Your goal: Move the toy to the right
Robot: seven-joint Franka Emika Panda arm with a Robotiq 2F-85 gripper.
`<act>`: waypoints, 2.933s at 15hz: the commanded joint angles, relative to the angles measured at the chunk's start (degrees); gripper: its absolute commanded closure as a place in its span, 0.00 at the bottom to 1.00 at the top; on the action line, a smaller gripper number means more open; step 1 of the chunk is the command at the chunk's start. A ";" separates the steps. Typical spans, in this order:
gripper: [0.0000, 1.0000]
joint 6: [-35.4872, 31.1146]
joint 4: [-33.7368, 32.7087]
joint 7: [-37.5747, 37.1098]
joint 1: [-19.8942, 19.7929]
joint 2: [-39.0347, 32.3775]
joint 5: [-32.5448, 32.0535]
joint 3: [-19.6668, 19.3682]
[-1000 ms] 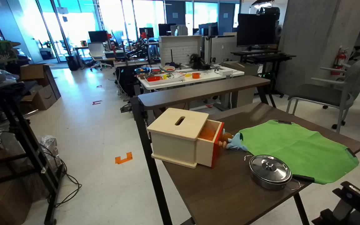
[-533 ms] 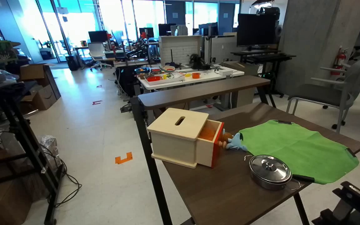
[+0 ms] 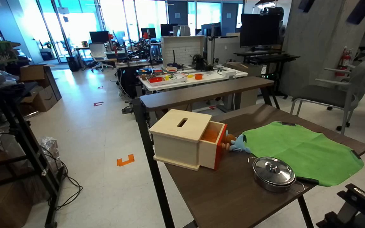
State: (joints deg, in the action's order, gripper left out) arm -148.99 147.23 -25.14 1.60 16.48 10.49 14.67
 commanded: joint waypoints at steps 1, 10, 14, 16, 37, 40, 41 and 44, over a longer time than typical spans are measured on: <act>0.00 -6.06 -7.73 4.07 2.71 -14.97 2.94 -2.95; 0.00 -4.49 -33.42 12.81 1.30 -47.22 9.23 -4.30; 0.00 -3.29 -40.29 13.34 -0.46 -54.78 9.13 -4.44; 0.00 -2.49 -41.85 13.06 -1.17 -56.55 9.08 -4.44; 0.26 1.63 -48.23 8.58 1.48 -67.57 6.63 -9.69; 0.50 1.98 -49.60 8.11 2.07 -68.19 6.66 -9.69; 0.58 1.88 -50.02 7.96 2.30 -68.46 6.56 -9.83; 0.80 2.16 -50.96 7.44 2.94 -69.15 6.13 -10.57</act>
State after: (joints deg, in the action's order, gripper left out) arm -148.52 98.89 -16.16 3.12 -51.15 17.52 5.73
